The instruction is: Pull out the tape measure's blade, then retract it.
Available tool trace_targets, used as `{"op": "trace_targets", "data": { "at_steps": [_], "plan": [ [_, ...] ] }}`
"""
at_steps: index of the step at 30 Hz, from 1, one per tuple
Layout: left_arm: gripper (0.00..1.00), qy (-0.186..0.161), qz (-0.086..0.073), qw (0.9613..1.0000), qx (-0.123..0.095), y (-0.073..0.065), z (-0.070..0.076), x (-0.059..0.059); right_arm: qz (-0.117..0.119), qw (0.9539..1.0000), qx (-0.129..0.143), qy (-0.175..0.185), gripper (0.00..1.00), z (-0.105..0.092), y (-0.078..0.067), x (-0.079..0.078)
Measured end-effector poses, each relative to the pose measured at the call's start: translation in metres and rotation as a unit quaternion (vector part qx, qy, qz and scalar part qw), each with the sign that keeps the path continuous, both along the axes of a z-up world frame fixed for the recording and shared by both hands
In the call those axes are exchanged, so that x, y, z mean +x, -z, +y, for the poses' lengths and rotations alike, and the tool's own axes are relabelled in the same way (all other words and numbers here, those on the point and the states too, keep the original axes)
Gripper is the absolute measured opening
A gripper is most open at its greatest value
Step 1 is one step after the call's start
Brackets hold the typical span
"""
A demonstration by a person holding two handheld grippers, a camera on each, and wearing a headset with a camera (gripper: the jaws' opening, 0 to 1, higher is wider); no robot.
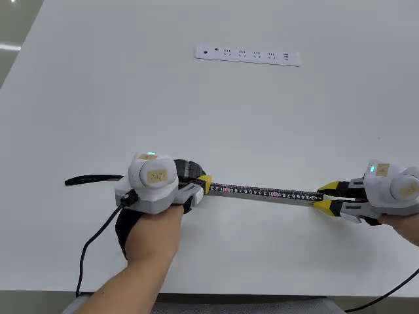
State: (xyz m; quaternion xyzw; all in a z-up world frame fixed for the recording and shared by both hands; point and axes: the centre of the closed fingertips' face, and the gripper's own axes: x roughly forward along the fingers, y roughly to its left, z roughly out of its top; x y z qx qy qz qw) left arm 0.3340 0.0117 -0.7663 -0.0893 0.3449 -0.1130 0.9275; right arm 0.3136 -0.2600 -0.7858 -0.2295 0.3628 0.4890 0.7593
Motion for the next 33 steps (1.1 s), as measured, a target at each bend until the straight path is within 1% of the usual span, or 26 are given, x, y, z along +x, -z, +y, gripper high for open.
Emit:
{"op": "trace_targets", "data": {
  "at_steps": [3, 7, 12, 20, 21, 31, 33],
  "plan": [
    [0.62, -0.002, -0.001, 1.0, 0.002, -0.0001, 0.0, 0.0001, -0.005, 1.0, -0.001, -0.001, 0.14, 0.0002, 0.0, -0.001],
    [0.62, -0.003, -0.001, 1.0, 0.002, -0.0004, -0.0003, -0.0002, -0.005, 1.0, -0.001, 0.003, 0.14, 0.0002, -0.0003, -0.0009],
    [0.62, -0.008, -0.007, 0.9999, 0.006, -0.0027, 0.0002, -0.0014, -0.005, 1.0, -0.002, 0.002, 0.14, -0.0004, -0.0003, -0.0007],
    [0.61, -0.012, -0.004, 0.9999, 0.006, -0.0029, 0.0011, -0.0014, -0.004, 1.0, -0.002, 0.005, 0.13, -0.0002, -0.0005, -0.0008],
    [0.61, -0.011, 0.0, 0.9999, 0.006, -0.0027, 0.0011, -0.0014, -0.004, 1.0, -0.002, 0.005, 0.13, 0.0001, -0.0007, -0.0011],
    [0.59, -0.004, 0.014, 0.9998, 0.015, -0.0018, 0.0012, -0.002, -0.005, 0.9999, -0.009, -0.003, 0.12, -0.0003, -0.001, -0.0023],
    [0.58, -0.003, 0.018, 0.9997, 0.016, -0.0014, 0.0015, -0.0014, -0.002, 0.9999, -0.005, -0.009, 0.12, 0.0029, -0.001, -0.0049]
  ]
}}
